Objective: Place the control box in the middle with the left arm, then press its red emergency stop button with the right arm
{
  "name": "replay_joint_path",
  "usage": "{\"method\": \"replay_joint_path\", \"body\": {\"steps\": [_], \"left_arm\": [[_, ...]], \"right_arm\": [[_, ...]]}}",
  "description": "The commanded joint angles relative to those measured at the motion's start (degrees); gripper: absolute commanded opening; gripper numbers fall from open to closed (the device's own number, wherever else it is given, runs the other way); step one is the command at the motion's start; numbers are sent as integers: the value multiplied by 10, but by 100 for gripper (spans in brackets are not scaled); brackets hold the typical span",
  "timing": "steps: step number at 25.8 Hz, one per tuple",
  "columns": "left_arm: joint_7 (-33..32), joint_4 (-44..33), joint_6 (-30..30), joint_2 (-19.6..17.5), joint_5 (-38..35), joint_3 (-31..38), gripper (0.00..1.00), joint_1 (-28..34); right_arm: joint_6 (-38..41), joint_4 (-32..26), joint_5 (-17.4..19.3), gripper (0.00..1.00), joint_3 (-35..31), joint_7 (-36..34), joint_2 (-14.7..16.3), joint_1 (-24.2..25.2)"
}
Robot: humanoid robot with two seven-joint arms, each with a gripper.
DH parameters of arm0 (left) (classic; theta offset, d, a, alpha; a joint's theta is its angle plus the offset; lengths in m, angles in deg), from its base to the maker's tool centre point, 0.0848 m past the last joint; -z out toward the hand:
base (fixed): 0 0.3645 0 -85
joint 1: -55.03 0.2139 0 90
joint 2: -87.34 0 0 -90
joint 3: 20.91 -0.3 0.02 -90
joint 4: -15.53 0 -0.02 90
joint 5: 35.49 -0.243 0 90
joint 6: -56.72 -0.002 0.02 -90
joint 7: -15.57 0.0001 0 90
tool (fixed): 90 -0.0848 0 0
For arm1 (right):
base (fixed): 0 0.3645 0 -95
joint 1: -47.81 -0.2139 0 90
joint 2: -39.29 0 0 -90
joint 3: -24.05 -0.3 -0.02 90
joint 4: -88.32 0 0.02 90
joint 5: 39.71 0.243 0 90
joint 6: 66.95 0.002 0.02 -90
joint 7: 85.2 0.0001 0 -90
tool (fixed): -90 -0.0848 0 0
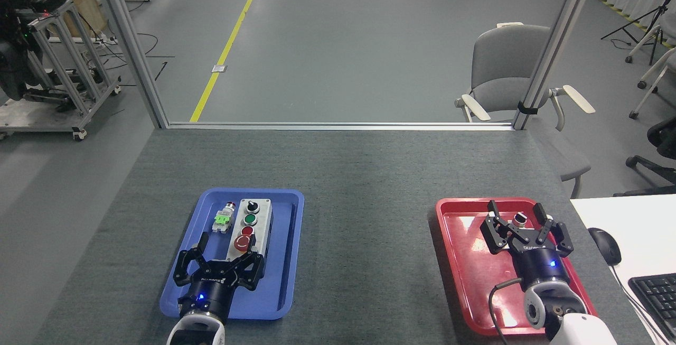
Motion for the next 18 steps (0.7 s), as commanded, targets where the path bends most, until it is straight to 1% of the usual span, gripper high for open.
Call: {"method": "replay_joint_path", "body": {"steps": [1,8,18], "left_arm": [[-1,-2,0,0,0,0,100,0],[-2,-3,1,-3,-1,0,100,-1],[0,-7,3,-1,-1,1,100,-2]], "right_arm": [[5,0,0,99,-2,0,0,-1],[7,0,-2,99,-3,-1,-4,0],[16,0,-1,99,-4,-1,-1,0]]}}
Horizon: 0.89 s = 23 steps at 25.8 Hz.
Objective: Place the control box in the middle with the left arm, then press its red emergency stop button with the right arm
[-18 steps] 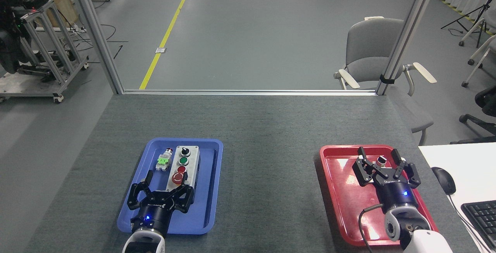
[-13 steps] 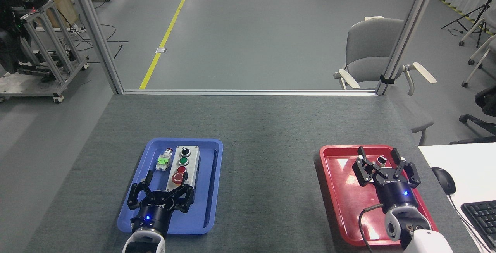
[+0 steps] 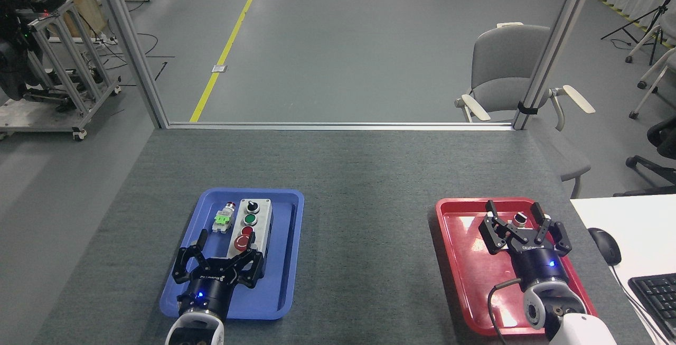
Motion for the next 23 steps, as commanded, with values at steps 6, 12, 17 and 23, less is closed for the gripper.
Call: {"method": "replay_joint_path", "body": {"steps": [6,12,17,23], "left_arm": [[-9,-13,2,2,0,-4,100,-5],[-5,-17,2,2,1,-4,100,-4],[0,-9,1,7,1,-5,100,-5],[1,-6,-3,6,-3,-5,100,-5]], "right_arm": [[4,0,1,99,-2,0,2,-1],[4,0,1,99,-1,0,2,3],[4,0,1,99,-1,1,3,3],[4,0,1,99,-2,1,3,4]]}}
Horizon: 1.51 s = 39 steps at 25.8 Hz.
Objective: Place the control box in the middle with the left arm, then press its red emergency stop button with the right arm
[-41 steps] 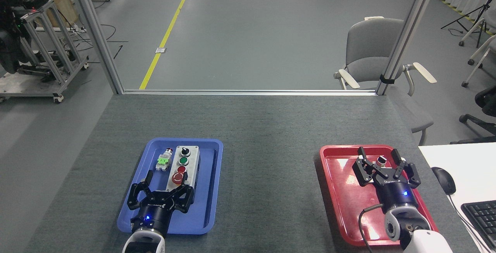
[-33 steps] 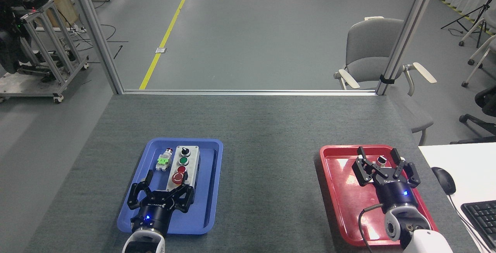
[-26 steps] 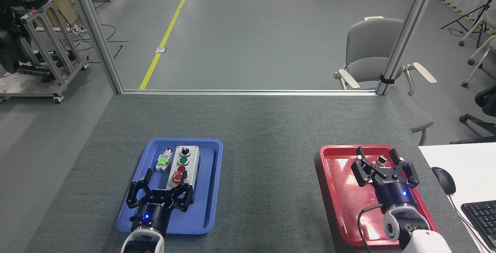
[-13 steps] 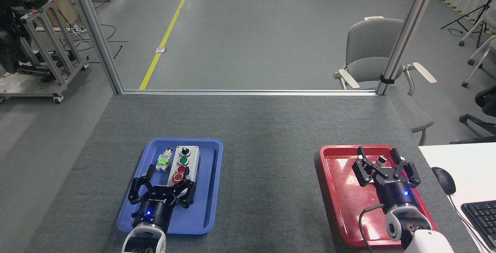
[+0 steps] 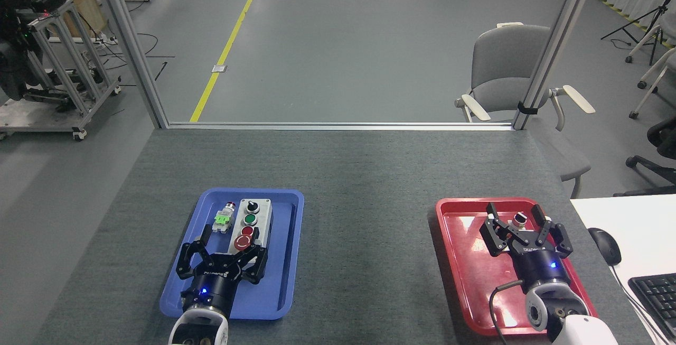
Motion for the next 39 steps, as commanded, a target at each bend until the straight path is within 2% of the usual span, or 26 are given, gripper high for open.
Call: {"method": "replay_joint_path", "body": {"steps": [1,39], "left_arm": [[0,1,-1,0,-2,0,100,0],[1,17,-3,12,-8,-1,100,-1]], "right_arm": [[0,0,0,99,0,0,0,0],[5,0,0,99,-2,0,-1,-5]]}}
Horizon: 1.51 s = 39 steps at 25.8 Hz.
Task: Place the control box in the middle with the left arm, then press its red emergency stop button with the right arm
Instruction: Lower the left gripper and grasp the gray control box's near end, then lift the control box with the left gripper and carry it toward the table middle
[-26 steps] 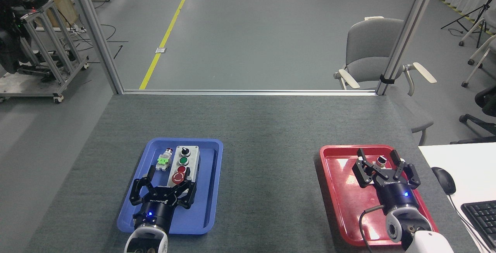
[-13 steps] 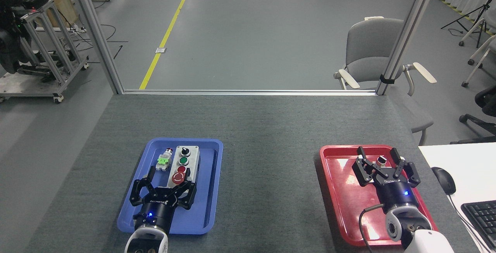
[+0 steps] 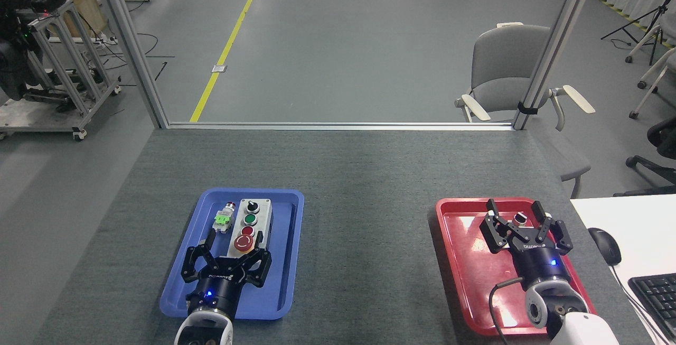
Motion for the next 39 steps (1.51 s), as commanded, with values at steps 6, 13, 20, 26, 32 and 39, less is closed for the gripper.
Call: {"method": "replay_joint_path", "body": {"steps": [6,13,20,26,32,39], "left_arm": [[15,49,-1,7,0,0,100,-11],[21,74,-24,8,-1,-18,100,-19],[21,112,-25,10,-1,-23,100,-29],[21,150,-41,13,-1,-30,100,-42],[27,172,-64,15,1,-36,100,-52],[38,214,-84,27,3,-37,100,-71]], "right_arm": [[0,0,0,99,0,0,1,0],[1,0,1,99,0,0,2,0],[0,0,1,99,0,0,0,0],[0,0,1,99,0,0,1,0],[1,0,0,99,0,0,0,0],[1,0,0,99,0,0,0,1]]}}
